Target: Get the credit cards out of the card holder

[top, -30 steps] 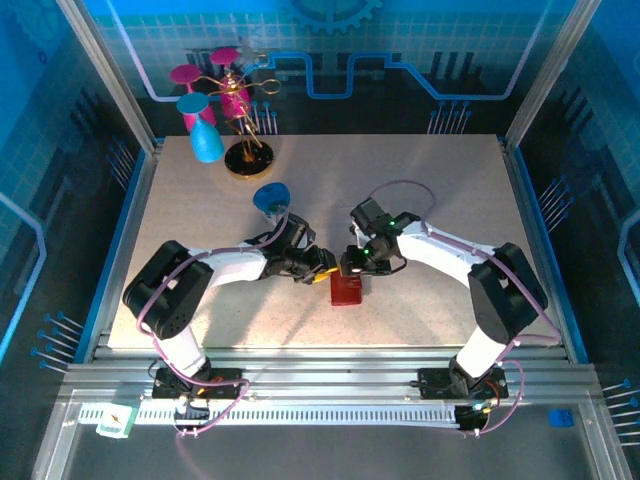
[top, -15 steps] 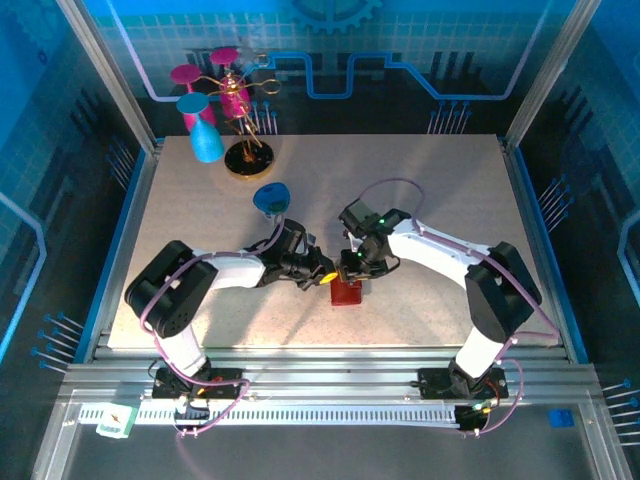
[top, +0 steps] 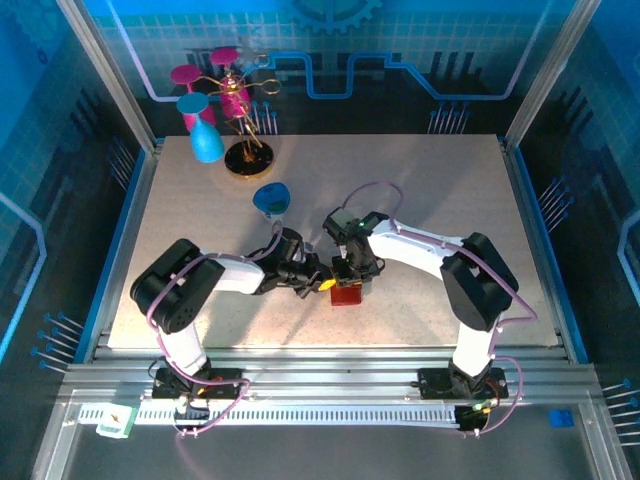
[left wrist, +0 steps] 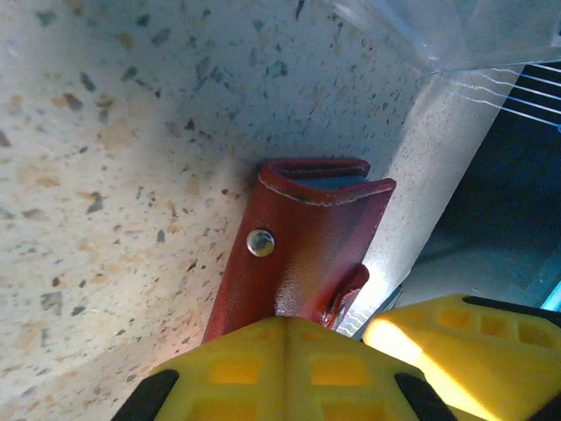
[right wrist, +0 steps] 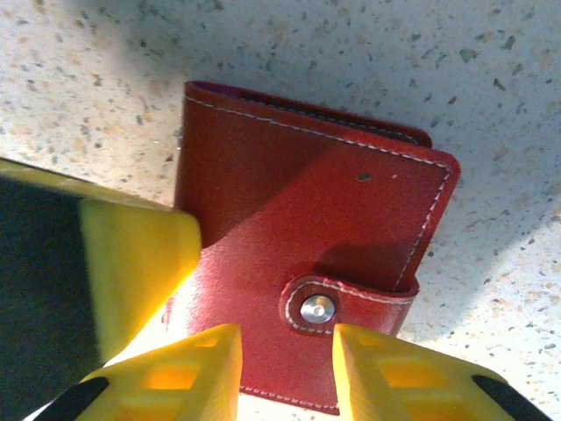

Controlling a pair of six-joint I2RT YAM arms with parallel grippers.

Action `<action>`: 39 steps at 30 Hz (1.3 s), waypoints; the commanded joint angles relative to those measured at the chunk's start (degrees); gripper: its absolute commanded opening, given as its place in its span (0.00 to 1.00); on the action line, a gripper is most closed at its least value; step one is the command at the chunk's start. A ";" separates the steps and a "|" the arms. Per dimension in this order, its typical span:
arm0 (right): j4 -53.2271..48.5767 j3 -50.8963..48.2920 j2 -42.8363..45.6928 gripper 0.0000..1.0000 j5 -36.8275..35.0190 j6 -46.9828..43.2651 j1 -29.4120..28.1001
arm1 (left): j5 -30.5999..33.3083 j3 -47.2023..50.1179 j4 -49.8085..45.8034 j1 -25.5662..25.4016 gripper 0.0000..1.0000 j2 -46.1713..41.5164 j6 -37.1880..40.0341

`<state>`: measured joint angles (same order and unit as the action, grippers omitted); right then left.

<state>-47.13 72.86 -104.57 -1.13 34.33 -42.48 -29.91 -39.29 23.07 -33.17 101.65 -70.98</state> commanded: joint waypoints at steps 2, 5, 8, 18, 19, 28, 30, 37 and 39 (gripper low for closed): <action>-0.94 0.99 -1.94 0.33 -1.96 0.82 -0.85 | -1.85 1.62 3.13 0.18 0.04 1.72 -2.43; -0.99 0.97 -2.87 0.33 -3.23 0.45 -0.94 | -1.90 2.19 3.90 0.24 0.04 2.01 -2.84; -0.26 0.80 -3.56 0.32 -3.36 0.31 -0.98 | -2.00 2.29 4.17 0.34 0.04 2.22 -3.04; 1.03 -0.46 -3.14 0.18 -3.75 1.01 -1.07 | -1.91 2.29 3.53 0.38 0.04 2.52 -3.03; 1.14 -0.53 -2.69 0.16 -3.82 1.09 -1.10 | -1.87 2.29 3.21 0.33 0.04 2.50 -2.94; 4.20 -3.70 3.02 0.00 -1.26 1.53 1.17 | -0.64 1.07 -2.91 0.57 0.04 1.60 0.35; 4.97 -4.77 4.77 0.00 -0.72 1.45 1.93 | -0.39 0.86 -4.05 0.71 0.04 1.36 0.90; 9.05 -9.61 10.90 0.00 4.54 1.16 5.67 | -0.24 -0.25 -6.04 0.65 0.07 0.88 1.41; 9.78 -10.26 12.75 0.00 5.72 1.40 6.16 | -0.19 -0.88 -6.91 0.67 0.09 -0.01 1.70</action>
<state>-39.55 63.75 -94.85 1.17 35.11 -37.01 -30.89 -39.59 22.85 -32.73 102.76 -70.39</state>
